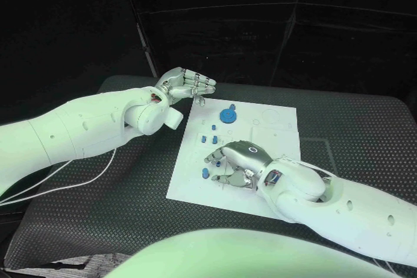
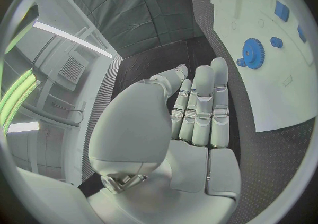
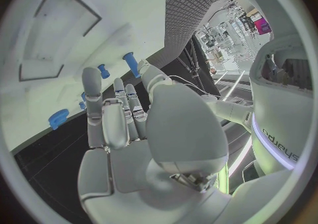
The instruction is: Assemble the parts on the task board
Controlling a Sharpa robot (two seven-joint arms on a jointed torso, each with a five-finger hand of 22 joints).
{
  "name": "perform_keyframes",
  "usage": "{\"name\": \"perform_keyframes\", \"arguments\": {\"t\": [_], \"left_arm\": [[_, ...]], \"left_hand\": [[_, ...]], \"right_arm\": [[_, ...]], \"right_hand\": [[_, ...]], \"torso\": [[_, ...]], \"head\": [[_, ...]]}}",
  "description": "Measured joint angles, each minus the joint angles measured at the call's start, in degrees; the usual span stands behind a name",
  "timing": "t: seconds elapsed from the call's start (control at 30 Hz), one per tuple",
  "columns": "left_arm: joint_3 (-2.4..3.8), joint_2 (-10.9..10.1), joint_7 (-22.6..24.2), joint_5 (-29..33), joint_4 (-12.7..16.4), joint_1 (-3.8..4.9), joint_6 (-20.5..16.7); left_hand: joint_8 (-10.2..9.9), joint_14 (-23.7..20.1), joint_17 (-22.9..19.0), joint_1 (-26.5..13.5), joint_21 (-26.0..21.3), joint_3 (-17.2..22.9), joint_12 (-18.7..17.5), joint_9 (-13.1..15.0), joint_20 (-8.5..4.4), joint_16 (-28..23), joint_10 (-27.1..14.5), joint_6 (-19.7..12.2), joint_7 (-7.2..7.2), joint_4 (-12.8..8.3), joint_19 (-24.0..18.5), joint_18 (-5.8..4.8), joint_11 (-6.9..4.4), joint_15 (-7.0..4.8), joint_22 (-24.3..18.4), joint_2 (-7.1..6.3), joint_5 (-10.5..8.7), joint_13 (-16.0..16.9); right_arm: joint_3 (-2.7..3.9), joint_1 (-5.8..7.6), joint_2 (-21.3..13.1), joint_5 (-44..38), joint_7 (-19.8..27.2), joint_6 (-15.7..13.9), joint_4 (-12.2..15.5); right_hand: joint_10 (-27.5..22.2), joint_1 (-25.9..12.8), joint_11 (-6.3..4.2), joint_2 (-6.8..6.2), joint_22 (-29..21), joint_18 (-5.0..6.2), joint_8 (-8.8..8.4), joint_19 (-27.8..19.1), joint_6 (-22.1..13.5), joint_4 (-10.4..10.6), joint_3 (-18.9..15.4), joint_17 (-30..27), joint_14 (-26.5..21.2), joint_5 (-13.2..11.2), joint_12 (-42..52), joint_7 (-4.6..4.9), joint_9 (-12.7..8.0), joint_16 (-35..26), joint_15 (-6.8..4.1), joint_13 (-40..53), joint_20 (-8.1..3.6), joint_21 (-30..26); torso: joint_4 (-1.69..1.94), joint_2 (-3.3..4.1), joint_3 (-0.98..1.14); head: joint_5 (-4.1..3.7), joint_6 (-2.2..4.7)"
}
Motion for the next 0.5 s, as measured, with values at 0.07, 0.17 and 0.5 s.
{"name": "perform_keyframes", "arguments": {"t": [0.07,0.17,0.5], "left_arm": [[0.00,-0.06,-0.01,0.00,-0.05,0.00,0.00],[-0.03,-0.10,-0.02,0.00,-0.21,-0.01,0.01],[-0.14,0.00,-0.05,0.01,-0.58,-0.04,0.03]], "left_hand": [[0.00,0.00,0.00,0.00,0.00,0.00,0.00,0.00,0.00,0.00,0.00,0.00,0.00,0.00,0.00,0.00,0.00,0.00,0.00,0.00,0.00,0.00],[0.00,0.00,0.00,0.00,0.00,0.00,0.00,0.00,0.00,0.00,0.00,0.00,0.00,0.00,0.00,0.00,0.00,0.00,0.00,0.00,0.00,0.00],[0.00,0.00,0.00,0.00,0.00,0.00,0.00,-0.05,0.00,0.00,-0.20,0.00,0.00,0.00,0.00,0.00,-0.20,0.00,0.00,0.00,0.00,0.01]], "right_arm": [[1.52,-0.04,-2.75,2.54,0.58,-0.95,1.80],[3.69,0.29,-6.66,7.63,1.18,-2.25,4.11],[6.43,1.30,-19.57,24.34,-3.69,-3.88,7.15]], "right_hand": [[1.12,0.00,0.02,0.00,0.03,0.00,0.30,0.00,0.81,0.14,-0.51,0.02,0.00,0.32,1.04,0.48,0.11,0.00,0.00,0.12,0.00,0.00],[4.93,-0.90,-0.16,0.90,1.27,0.00,1.38,0.50,3.25,0.92,-1.29,0.23,0.00,0.61,3.84,0.64,0.47,0.03,0.00,0.82,-0.03,0.30],[24.42,-7.78,-5.84,1.77,14.07,-0.93,7.55,8.90,9.12,6.86,-10.43,9.42,0.01,7.16,48.39,-4.45,2.32,7.13,-4.13,43.97,-4.57,7.44]], "torso": [[-0.03,-0.08,-0.03],[-0.14,-0.27,-0.07],[-1.04,-1.23,-0.26]], "head": [[-0.57,0.00],[-1.73,0.00],[-6.14,0.83]]}}
